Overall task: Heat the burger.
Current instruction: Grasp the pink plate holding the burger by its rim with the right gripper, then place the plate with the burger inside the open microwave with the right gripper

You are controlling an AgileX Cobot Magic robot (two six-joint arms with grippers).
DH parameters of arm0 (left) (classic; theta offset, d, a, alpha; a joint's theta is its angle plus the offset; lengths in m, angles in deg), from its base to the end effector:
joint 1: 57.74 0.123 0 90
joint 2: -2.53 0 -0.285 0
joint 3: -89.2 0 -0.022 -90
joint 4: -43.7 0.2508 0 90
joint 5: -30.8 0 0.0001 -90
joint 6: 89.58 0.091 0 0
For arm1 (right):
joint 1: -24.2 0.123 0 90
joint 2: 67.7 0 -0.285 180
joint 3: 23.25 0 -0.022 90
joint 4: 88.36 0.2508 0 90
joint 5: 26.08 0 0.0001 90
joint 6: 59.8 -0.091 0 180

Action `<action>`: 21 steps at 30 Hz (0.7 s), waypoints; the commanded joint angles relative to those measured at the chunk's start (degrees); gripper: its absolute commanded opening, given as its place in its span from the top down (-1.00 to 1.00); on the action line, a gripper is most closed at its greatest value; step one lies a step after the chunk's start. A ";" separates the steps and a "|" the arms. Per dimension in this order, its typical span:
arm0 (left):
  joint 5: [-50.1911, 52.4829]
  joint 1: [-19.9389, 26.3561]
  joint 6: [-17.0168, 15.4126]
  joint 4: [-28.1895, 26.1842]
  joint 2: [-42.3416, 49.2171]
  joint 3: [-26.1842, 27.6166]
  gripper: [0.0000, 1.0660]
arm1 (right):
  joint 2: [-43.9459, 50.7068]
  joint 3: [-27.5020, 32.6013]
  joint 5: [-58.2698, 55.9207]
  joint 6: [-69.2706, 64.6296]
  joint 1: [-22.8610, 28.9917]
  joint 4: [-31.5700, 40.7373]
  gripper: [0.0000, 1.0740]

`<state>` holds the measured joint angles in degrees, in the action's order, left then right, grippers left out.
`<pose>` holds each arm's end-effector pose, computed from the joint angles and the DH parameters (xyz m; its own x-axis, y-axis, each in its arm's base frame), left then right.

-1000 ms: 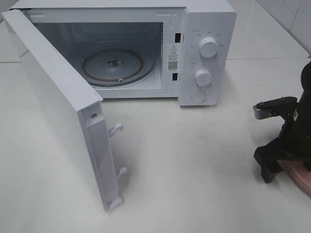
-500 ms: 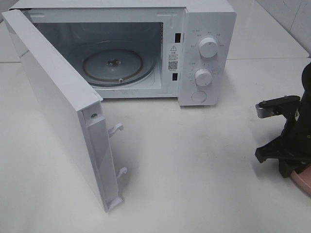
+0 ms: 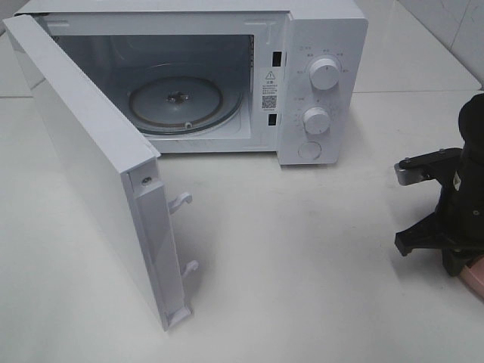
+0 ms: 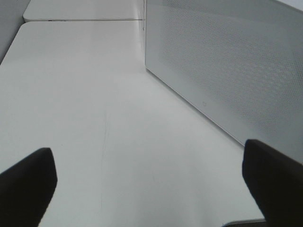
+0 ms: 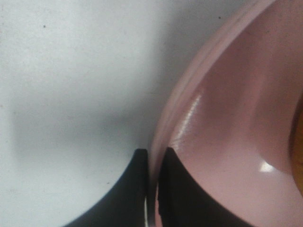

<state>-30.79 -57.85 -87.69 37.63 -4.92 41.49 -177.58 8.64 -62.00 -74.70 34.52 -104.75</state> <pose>-0.0084 -0.0085 0.2806 -0.4494 -0.0166 -0.8932 0.0772 0.9954 -0.0574 0.2729 0.0344 0.1180 -0.9861 -0.1533 -0.0642 -0.1411 0.9764 -0.1636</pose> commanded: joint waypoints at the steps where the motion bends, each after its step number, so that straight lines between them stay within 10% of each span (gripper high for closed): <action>1: 0.57 -0.23 -0.06 -0.46 0.92 0.00 -0.88 | 1.26 0.40 -2.52 -4.70 1.66 -4.70 1.00; 21: 0.57 -0.23 -0.06 -0.46 0.92 0.00 -0.88 | 9.05 3.09 -13.52 -16.50 12.83 -17.19 1.00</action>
<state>-30.79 -57.85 -87.69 37.63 -4.92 41.49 -170.59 10.25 -72.89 -90.11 45.92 -119.58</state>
